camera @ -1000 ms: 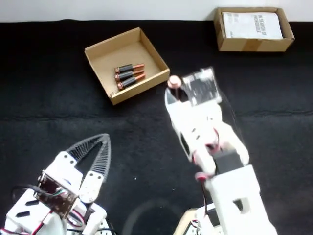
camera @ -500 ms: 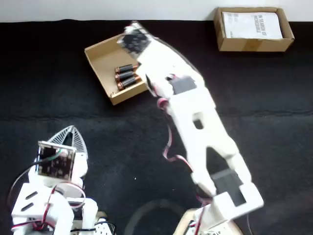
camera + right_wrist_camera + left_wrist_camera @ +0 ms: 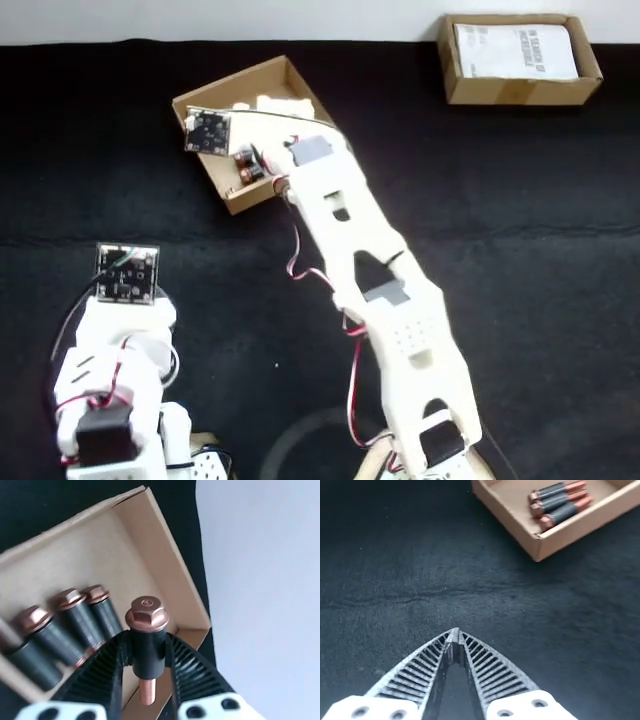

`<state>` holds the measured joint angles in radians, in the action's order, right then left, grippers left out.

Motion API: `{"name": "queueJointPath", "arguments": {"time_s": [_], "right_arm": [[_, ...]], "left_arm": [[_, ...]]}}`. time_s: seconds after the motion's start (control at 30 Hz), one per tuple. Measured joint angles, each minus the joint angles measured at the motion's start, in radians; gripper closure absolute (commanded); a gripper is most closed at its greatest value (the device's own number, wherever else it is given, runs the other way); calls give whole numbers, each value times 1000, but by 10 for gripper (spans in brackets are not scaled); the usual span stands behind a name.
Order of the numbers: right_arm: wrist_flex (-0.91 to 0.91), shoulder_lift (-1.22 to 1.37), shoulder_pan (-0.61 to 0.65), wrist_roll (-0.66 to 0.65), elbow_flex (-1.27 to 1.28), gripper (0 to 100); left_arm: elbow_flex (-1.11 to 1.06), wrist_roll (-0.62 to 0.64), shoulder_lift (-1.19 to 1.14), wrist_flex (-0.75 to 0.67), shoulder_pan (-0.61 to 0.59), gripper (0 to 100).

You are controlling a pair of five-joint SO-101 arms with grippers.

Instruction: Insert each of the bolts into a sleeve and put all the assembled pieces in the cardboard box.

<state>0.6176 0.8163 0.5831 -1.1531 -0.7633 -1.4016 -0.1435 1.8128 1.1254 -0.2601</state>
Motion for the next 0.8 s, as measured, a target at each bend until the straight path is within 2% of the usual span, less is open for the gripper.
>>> {"name": "queueJointPath", "arguments": {"time_s": [0.1,0.17,0.27,0.33,0.47,0.73,0.8], "right_arm": [[0,98,0,-3,-112,980],[35,127,3,-5,-163,938],[196,132,9,0,-236,870],[315,132,12,48,-301,846],[488,126,23,161,-420,842],[726,127,35,190,-555,842],[787,127,35,233,-618,842]], "left_arm": [[-74,0,0,-106,-17,991],[-100,0,0,-140,-21,991],[-112,0,0,-155,-25,991],[-115,0,0,-158,-25,991],[-115,0,0,-158,-25,991],[-115,0,0,-158,-25,991],[-115,0,0,-158,-25,991]]}}
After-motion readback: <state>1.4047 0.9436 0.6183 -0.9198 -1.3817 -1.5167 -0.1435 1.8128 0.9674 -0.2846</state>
